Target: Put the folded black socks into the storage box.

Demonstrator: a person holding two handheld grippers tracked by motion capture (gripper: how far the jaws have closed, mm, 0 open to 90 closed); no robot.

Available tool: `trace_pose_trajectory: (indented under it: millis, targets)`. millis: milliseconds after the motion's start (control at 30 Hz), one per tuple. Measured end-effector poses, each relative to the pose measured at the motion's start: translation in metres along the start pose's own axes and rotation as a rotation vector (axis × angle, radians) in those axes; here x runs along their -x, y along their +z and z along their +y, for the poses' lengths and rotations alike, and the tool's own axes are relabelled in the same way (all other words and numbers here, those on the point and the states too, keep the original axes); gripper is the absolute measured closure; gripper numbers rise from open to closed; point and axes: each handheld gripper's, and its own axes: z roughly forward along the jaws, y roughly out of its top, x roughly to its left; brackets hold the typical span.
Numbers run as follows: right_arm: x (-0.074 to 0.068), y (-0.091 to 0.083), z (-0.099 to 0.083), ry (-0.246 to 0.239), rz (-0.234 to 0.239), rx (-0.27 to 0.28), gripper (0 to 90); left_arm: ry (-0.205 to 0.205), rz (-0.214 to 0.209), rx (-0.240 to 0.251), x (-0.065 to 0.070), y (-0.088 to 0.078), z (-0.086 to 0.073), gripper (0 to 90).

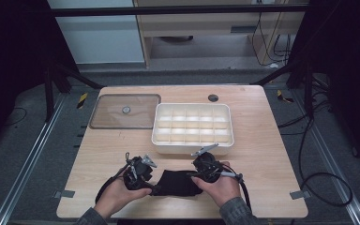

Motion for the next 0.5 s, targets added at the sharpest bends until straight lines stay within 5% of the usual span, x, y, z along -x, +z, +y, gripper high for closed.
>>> trace_pose_trajectory:
  millis: [500]
  targets:
    - [-0.002, 0.01, 0.011, 0.014, -0.01, -0.013, 45.5, -0.004, 0.006, -0.007, 0.005, 0.006, -0.002, 48.6]
